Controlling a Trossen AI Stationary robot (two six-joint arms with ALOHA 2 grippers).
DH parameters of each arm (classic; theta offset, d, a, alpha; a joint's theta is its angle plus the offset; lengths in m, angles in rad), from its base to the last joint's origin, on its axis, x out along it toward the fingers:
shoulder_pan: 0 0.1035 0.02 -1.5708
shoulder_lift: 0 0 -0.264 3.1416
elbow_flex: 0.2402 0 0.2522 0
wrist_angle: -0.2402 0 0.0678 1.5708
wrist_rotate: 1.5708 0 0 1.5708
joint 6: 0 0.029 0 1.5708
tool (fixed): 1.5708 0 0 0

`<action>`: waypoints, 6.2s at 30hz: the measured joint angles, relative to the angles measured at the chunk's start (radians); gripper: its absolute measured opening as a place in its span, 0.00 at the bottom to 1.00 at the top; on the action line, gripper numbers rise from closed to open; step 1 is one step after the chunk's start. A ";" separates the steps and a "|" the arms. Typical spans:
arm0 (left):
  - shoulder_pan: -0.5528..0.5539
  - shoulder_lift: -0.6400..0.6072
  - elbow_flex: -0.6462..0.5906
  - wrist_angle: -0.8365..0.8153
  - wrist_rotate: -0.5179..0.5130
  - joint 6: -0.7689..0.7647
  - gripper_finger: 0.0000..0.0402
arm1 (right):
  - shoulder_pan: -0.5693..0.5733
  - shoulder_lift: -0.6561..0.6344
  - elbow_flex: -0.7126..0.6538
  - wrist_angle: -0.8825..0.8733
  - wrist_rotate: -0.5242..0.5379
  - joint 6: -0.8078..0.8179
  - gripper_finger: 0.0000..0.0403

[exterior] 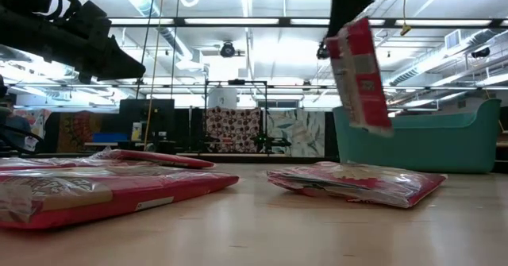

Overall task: Sort popcorn bags into baskets
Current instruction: Put the red popcorn bag into the green container

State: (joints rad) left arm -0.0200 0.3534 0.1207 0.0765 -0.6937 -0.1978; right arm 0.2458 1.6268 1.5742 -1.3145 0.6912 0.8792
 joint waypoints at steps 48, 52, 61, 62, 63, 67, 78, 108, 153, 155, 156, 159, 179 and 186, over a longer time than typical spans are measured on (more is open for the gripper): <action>0.000 0.000 0.000 0.000 0.000 -0.001 0.32 | -0.263 -0.621 -0.559 -0.257 -0.032 0.318 0.02; 0.000 0.000 0.000 0.000 0.000 0.000 0.32 | -0.296 -0.614 -0.624 -0.251 -0.037 0.350 0.02; 0.000 0.000 0.000 0.001 0.000 0.000 0.32 | -0.345 -0.599 -0.685 -0.135 -0.035 0.324 0.02; 0.000 0.000 0.000 0.001 0.000 0.000 0.32 | -0.346 -0.599 -0.685 -0.115 -0.032 0.312 0.03; 0.000 0.000 0.000 0.001 0.000 0.000 0.32 | -0.348 -0.599 -0.685 -0.096 -0.027 0.295 0.04; 0.000 0.000 0.000 0.001 0.000 0.001 0.32 | -0.365 -0.598 -0.686 -0.013 -0.023 0.215 0.11; 0.000 0.000 0.000 0.001 0.000 0.000 0.32 | -0.412 -0.599 -0.660 0.169 -0.090 0.033 0.35; 0.000 0.000 0.000 0.002 0.000 -0.001 0.32 | -0.144 -0.116 -0.493 0.923 -0.436 -0.497 0.36; 0.000 0.000 0.000 0.001 0.000 -0.018 0.32 | 0.099 0.548 0.009 0.680 -0.654 -0.836 0.36; 0.000 0.000 0.000 0.001 0.000 -0.017 0.32 | 0.099 0.547 -0.002 0.696 -0.653 -0.837 0.34; 0.000 0.000 0.000 0.001 0.000 -0.017 0.32 | 0.099 0.547 -0.009 0.694 -0.654 -0.838 0.33; 0.000 0.000 0.000 0.001 0.000 -0.018 0.32 | 0.099 0.544 -0.028 0.698 -0.654 -0.838 0.27; 0.000 0.000 0.000 0.000 0.000 -0.017 0.32 | 0.062 0.448 0.045 0.341 -0.464 -0.724 0.01; 0.000 0.000 0.000 0.001 0.000 -0.017 0.32 | 0.060 0.316 0.047 0.186 -0.368 -0.618 0.01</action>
State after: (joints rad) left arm -0.0200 0.3531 0.1207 0.0772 -0.6941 -0.2146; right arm 0.3061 1.9423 1.6207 -1.1287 0.3233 0.2611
